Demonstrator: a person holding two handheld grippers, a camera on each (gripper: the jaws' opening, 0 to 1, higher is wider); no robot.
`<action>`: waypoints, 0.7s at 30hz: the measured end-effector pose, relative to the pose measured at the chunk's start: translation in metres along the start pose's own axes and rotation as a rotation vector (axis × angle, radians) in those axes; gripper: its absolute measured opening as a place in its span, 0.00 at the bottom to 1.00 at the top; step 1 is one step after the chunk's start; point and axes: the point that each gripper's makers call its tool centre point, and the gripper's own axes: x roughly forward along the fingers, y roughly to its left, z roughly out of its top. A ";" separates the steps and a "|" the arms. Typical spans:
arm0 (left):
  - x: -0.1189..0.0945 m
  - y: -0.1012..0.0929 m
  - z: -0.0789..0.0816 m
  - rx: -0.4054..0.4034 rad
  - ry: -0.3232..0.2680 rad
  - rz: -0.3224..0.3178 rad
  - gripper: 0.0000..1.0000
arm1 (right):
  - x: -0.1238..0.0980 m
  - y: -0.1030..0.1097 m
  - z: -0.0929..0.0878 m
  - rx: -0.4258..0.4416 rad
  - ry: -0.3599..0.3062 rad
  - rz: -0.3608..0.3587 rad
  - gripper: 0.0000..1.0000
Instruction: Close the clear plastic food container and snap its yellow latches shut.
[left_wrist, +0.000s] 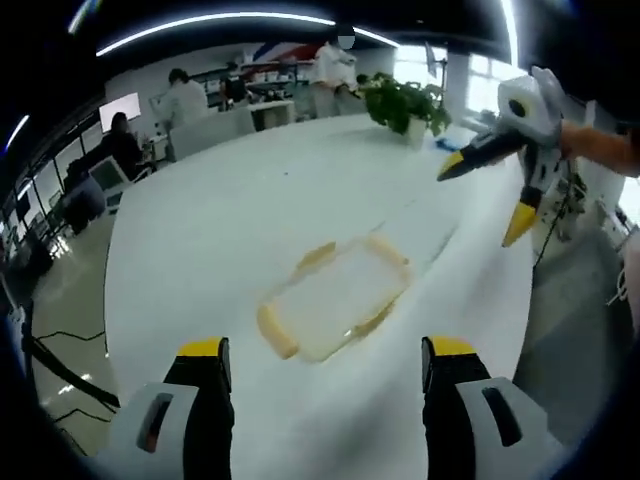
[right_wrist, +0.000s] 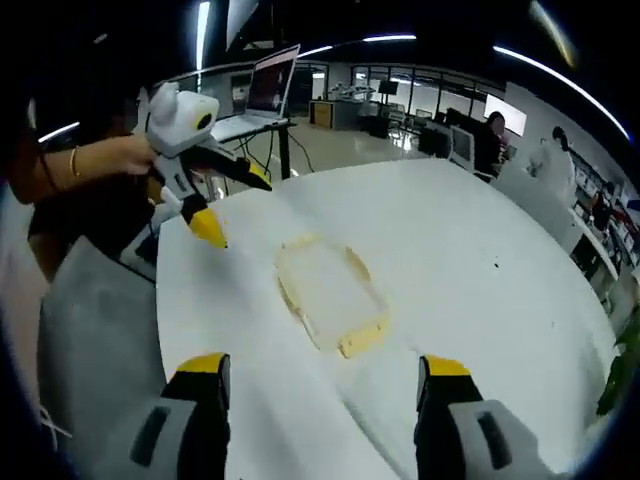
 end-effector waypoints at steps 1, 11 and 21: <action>0.001 0.000 0.000 0.013 0.009 -0.005 0.77 | 0.002 -0.001 0.001 -0.010 0.004 0.006 0.76; 0.036 0.003 -0.012 0.146 0.117 -0.082 0.75 | 0.035 -0.012 0.006 -0.125 0.095 0.114 0.76; 0.067 0.001 -0.014 0.258 0.178 -0.154 0.75 | 0.061 -0.007 0.007 -0.218 0.173 0.247 0.75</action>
